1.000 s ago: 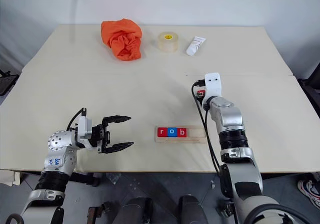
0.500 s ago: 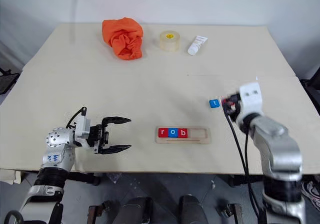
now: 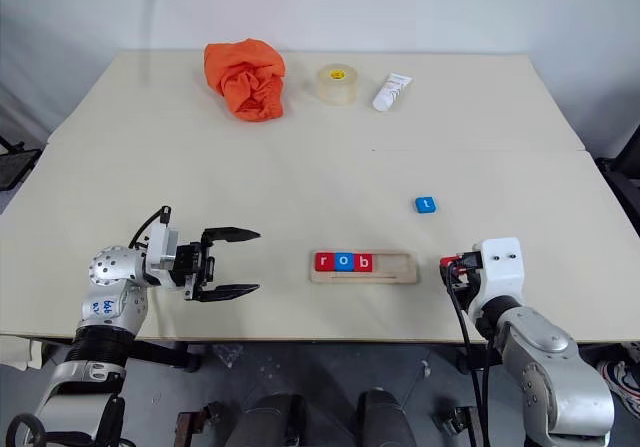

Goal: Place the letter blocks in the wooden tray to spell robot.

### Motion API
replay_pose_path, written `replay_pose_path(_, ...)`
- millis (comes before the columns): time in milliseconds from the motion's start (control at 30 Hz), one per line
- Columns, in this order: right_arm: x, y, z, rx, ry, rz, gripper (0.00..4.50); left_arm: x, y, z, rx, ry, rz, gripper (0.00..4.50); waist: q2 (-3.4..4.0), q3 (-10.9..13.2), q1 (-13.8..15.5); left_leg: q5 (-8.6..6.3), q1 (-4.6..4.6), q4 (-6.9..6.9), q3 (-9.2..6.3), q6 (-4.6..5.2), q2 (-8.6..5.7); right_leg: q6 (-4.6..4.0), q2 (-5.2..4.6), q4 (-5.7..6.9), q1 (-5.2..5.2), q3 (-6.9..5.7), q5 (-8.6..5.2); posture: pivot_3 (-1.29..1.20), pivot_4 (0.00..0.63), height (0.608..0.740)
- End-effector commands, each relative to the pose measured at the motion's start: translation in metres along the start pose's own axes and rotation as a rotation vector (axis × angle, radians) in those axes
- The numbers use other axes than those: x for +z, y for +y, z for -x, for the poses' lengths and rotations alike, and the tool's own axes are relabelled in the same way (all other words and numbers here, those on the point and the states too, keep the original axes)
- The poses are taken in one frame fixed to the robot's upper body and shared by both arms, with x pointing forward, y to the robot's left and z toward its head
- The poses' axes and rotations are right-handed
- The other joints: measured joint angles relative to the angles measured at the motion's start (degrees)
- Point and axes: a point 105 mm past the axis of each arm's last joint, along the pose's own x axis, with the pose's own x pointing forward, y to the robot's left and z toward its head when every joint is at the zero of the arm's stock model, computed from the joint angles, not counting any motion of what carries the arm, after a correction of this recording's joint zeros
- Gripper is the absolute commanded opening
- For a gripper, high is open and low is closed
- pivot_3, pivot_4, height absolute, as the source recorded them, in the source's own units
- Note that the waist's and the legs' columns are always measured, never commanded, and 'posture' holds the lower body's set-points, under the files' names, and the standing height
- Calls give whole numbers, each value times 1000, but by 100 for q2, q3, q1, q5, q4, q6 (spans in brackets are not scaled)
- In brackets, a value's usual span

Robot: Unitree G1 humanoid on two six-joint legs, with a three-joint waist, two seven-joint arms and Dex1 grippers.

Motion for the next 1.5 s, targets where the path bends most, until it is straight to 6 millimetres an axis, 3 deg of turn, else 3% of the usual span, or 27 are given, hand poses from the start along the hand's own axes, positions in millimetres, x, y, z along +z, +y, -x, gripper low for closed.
replay_pose_path(33, 5, -3, -1, -23, -41, 5, 2175, 5, 2, 2, -6, -8, -20, 4500, 0, 0, -2, 0, 0, 0, 0, 0, 0, 0, 0, 0, 0, 0, 0, 0, 150, 740)
replay_pose_path(67, 5, -3, -3, -24, -44, 4, 2328, 5, 2, 2, -6, -8, -20, 4500, 0, 0, -3, 0, 0, 0, 1, 0, 0, 0, 0, 0, 0, 0, 0, 0, 150, 740)
replay_pose_path(267, 13, 1, -3, 30, -89, 54, 4337, 5, 2, 2, -2, -9, -21, 4500, 0, 0, -10, 0, 1, -1, 1, 0, 0, 0, 2, 2, -2, -1, 0, 0, 150, 740)
replay_pose_path(300, 15, 2, -3, 54, -96, 76, 4424, 5, 2, 2, -2, -9, -20, 4500, 0, 0, -8, 0, 0, -1, 1, 0, 0, 0, 1, 3, -2, -1, 0, 0, 150, 740)
replay_pose_path(500, 29, -4, -1, 284, -66, 311, 4424, 5, 3, 0, -3, -13, -20, 4500, 0, 0, -1, -4, 1, 2, 3, 9, -2, 0, 1, -3, 4, -1, 0, 0, 150, 740)
replay_pose_path(867, 34, -27, -16, 692, 228, 791, 4424, 1, -1, -4, -7, -23, -19, 4500, -3, 2, -21, -2, 9, 14, 5, 13, -1, 1, 2, -6, 16, -6, 0, 0, 150, 740)
replay_pose_path(1067, 39, -35, -34, 772, 305, 894, 4424, 0, -4, -5, 5, -27, -26, 4500, -3, 2, -5, 6, 10, 19, 7, -1, -1, 1, 0, -9, 19, -7, 1, 0, 150, 740)
replay_pose_path(1233, 32, -41, -36, 809, 384, 916, 3207, 1, -7, 0, 30, -18, -30, 4500, -3, 2, 7, 11, 10, 19, 0, -17, -1, 2, -3, -13, 22, -15, 1, 0, 150, 740)
replay_pose_path(1400, 39, -40, -40, 793, 359, 927, 1489, 1, -8, 1, 38, -12, -31, 4500, -3, 2, -2, 11, 13, 25, -5, -18, -1, 3, -5, -23, 37, -21, 1, 0, 150, 740)
replay_pose_path(1500, 51, -32, -38, 803, 309, 927, 1441, 1, -8, 0, 38, -13, -32, 4500, -3, 2, -4, 12, 16, 26, -5, -20, -1, 3, -5, -24, 39, -20, 2, 0, 150, 740)
